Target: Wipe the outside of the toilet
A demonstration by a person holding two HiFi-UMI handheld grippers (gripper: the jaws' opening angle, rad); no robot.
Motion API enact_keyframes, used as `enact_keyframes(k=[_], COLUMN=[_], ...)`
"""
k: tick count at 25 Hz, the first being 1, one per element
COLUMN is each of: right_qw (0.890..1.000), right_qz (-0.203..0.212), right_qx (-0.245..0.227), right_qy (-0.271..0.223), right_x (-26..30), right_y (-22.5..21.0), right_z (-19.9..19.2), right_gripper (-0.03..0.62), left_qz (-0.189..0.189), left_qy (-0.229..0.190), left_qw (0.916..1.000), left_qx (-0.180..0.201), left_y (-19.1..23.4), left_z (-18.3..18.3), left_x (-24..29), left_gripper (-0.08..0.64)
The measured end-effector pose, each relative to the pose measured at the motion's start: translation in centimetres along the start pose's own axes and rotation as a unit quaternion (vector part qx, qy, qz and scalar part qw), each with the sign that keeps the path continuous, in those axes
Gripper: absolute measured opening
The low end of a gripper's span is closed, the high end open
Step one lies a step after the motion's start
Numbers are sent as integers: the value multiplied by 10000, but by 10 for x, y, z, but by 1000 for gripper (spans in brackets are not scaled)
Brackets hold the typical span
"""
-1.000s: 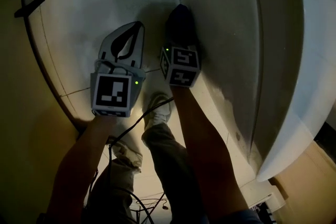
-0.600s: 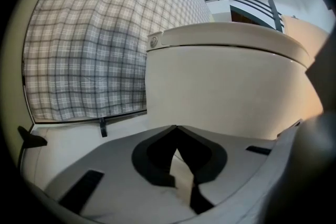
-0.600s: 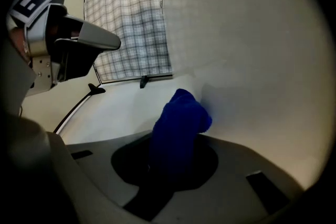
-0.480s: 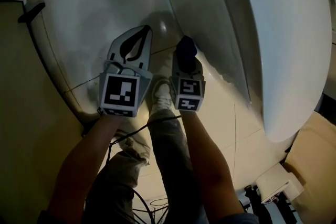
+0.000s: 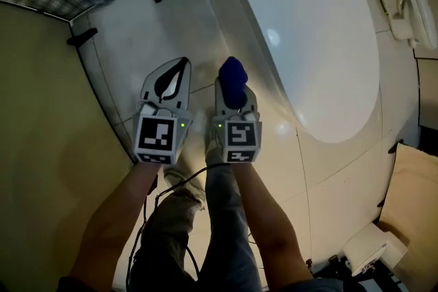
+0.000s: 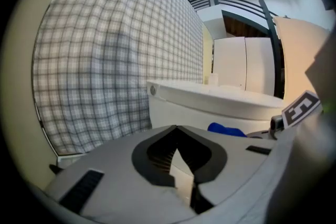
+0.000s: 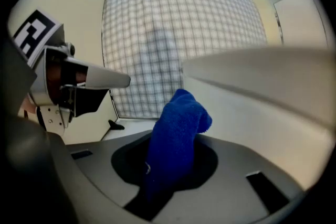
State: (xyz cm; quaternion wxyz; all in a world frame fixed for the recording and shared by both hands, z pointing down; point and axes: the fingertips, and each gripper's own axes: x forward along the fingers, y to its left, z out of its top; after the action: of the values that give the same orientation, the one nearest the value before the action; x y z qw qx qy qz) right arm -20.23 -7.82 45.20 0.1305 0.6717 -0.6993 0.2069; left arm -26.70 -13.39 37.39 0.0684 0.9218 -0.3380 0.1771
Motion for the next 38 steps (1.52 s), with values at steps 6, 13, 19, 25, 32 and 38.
enact_keyframes(k=[6, 13, 19, 25, 32, 38], right_qw=[9988, 9947, 9885, 9715, 9508, 9348], right_qz=[292, 600, 947, 1784, 2599, 3016], right_qx=[-60, -55, -166, -454, -668, -819], right_qy=[-392, -837, -1168, -1494, -1546, -1690], right_x=[-103, -222, -301, -398, -490, -562], right_y=[58, 95, 89, 8, -100, -138], right_z=[150, 306, 367, 390, 435, 447], right_gripper=[74, 74, 74, 74, 74, 75], left_qz=[125, 497, 962, 1741, 2314, 2208], left_qy=[-56, -424, -867, -1388, -1658, -1445], left_qw=[9996, 9976, 9914, 9749, 9584, 9646], left_qx=[253, 229, -162, 62, 224, 11], left_y=[-7, -37, -77, -191, -312, -399], left_z=[129, 264, 330, 399, 476, 506], left_x=[-105, -208, -250, -261, -255, -258], left_gripper=[12, 12, 12, 12, 12, 11])
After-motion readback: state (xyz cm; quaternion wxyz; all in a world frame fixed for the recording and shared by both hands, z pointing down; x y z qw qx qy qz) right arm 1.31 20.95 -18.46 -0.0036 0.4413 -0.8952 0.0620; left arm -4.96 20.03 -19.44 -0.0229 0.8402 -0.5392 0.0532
